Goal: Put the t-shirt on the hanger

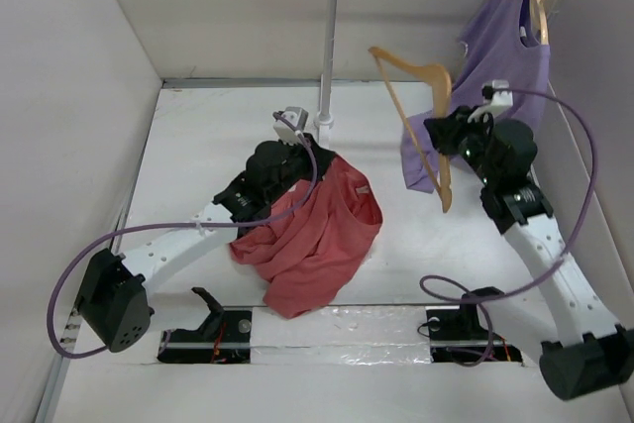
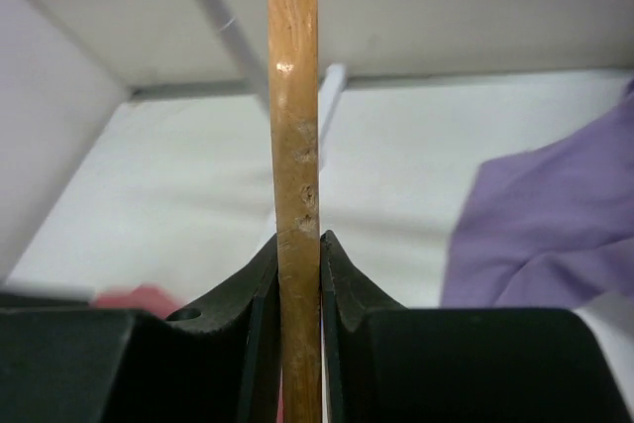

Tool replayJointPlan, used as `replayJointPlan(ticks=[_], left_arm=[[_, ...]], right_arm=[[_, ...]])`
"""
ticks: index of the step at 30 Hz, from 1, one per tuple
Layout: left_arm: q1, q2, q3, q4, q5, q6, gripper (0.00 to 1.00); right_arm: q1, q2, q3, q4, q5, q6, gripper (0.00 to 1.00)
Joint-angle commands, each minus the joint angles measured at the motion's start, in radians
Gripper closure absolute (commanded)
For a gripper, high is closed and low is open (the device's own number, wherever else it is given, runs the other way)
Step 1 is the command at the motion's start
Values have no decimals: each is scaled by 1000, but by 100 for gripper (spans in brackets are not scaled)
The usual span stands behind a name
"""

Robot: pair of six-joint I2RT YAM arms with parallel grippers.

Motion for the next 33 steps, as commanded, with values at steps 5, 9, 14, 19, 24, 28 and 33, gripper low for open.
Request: replayJointPlan(ticks=[5,9,14,19,24,28,33], left_arm=[[150,27,46,95,82,-3,100],[178,67,58,117,101,-1,100],[178,102,117,99,84,15,100],[178,110,141,83,70,20,100],[178,91,129,71,76,12,100],[178,81,109,69,79,12,100],[178,65,109,49,38,32,100]], right_arm=[[97,-386,-200,-152,-47,75,100],[137,-530,-196,-321,-143,99,100],[187,-570,-171,-471,-240,99,100],[187,-595,-179,-536,-274,99,100],[187,-593,-208,-527,-278,84,100],[187,-570,-210,-508,-317,82,100],[187,-581,-89,-592,-245,43,100]])
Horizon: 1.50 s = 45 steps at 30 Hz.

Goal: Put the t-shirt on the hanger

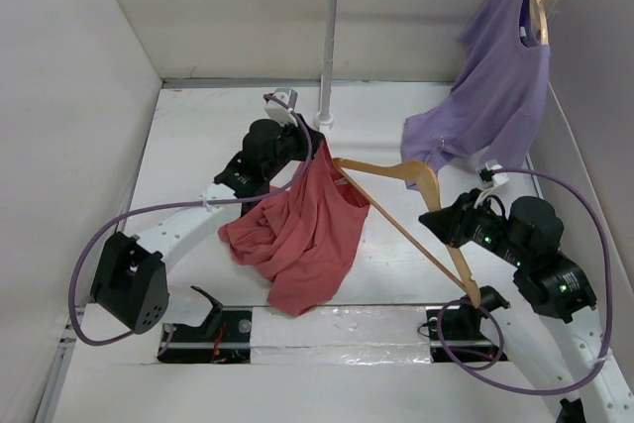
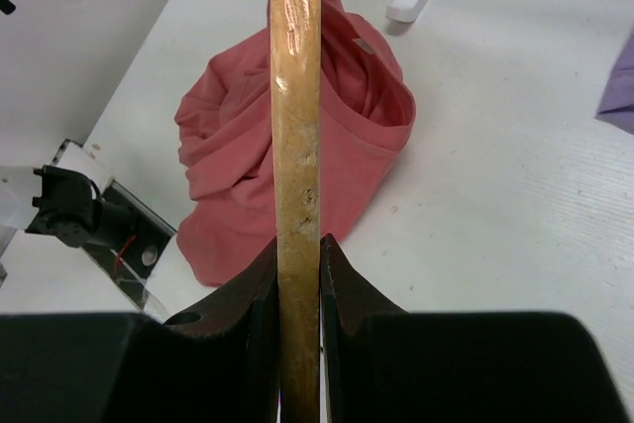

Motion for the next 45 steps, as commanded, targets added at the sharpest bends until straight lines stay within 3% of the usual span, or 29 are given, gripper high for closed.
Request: replayJointPlan(ticks=[1,6,16,26,32,41,45], left_arm=[[5,-58,20,41,-23,21,100],[5,-59,41,31,-23,27,100],[5,-64,51,31,-23,31,100],[5,-69,29,59,8,14,100],[-17,-76,31,59,28,14,100],[-39,-142,-6,50,77,-25,100],[-39,-188,-11,28,84,-26,100]], right_arm=[[5,-20,128,-15,26,-38,100],[5,-23,188,-60,52,-57,100],[5,-27,139,-64,25,-48,100],[5,19,56,38,-95,-11,100],[5,37,21,97,-87,-6,100],[25,152,-54,428,-73,46,100],[141,285,-51,570,38,37,100]])
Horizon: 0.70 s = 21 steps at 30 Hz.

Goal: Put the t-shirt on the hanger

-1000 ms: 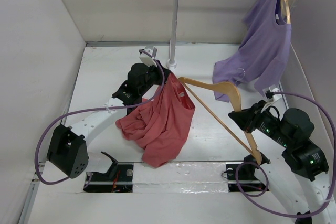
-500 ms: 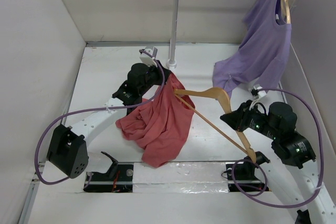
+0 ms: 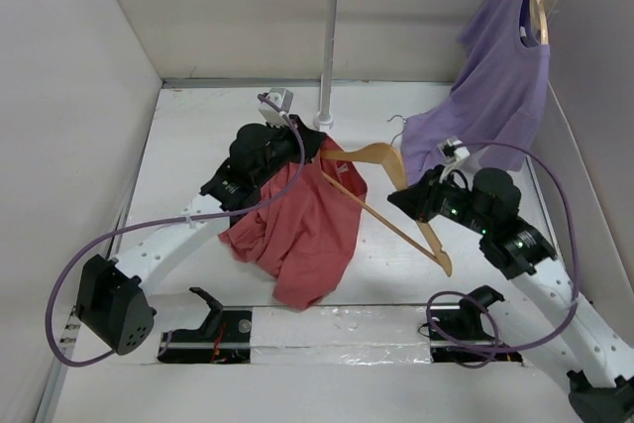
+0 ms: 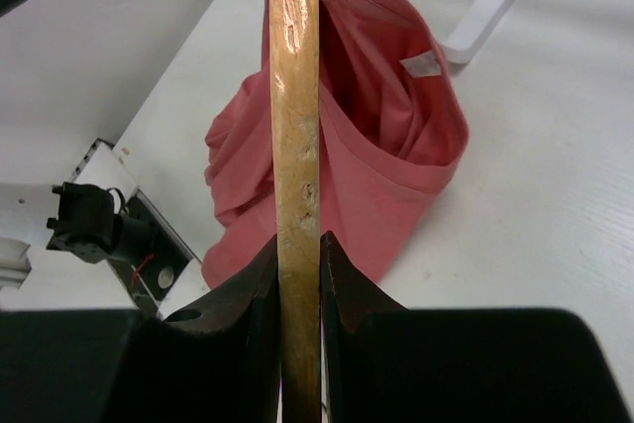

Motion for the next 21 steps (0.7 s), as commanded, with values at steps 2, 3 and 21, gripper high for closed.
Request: replayJointPlan(ticks=[2,3,21], left_arm=[[1,-89,-6,55,35,-24,100],[1,-105,-10,56,46,-26,100],[1,-231,36,-79,-171,19,100]], right_arm=[[171,102,26,273,196,-14,100],[206,126,37,299,241,-21,100],[612,36,132,221,812,-57,100]])
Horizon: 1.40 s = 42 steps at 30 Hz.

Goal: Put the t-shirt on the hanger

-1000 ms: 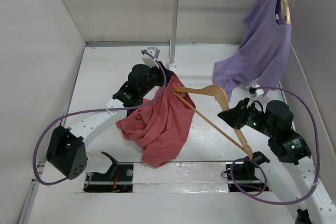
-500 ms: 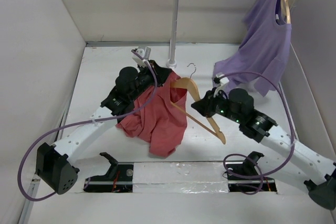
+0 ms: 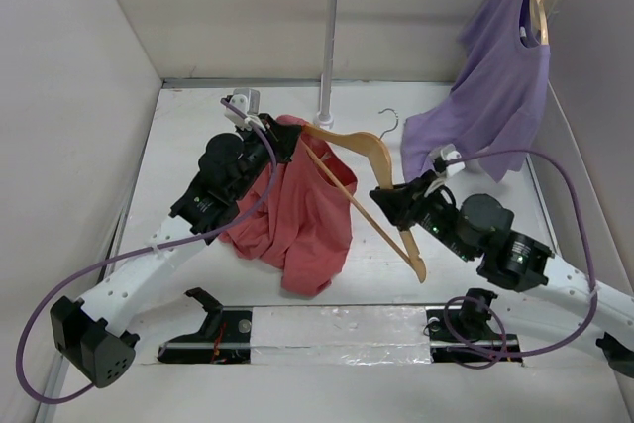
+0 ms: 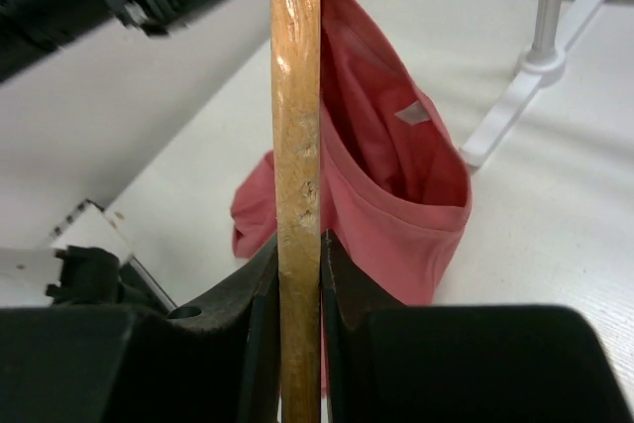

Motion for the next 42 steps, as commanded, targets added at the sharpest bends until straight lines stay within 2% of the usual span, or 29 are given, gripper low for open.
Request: replayJointPlan(ticks=[1,3,4,7,11,15,20,26,30,35,40,42], left_arm=[[1,-8,40,34,21,12,100],[1,12,59,34,77,12,100],[1,17,60,54,135,12,100],[1,19,76,60,174,9,100],[1,-6,108,27,211,32,100],[1,-14,116,1,309,9,100],[1,-64,88,-27,334,-33,100],[1,-60,122,-26,423,-66,100],[1,-38,137,13,492,-94,100],[1,-57,134,-3,477,-93,100],[1,-93,100,-33,366,-83,100],[1,-89,94,-35,361,-79,86]], right_arm=[[28,-14,48,67,97,-7,100],[28,29,45,125,54,-20,100],[28,102,51,136,39,-20,100],[28,225,80,193,-41,-23,100],[28,258,51,327,-26,-53,100],[-31,279,3,549,-87,-72,100],[-81,351,-52,784,-133,-58,100],[-93,548,-57,1106,-208,-40,100],[-67,657,-43,1313,-126,-40,100],[-67,718,2,1394,-53,-60,100],[-67,648,-67,1440,-6,-69,100],[-58,619,-89,1453,8,-76,100]])
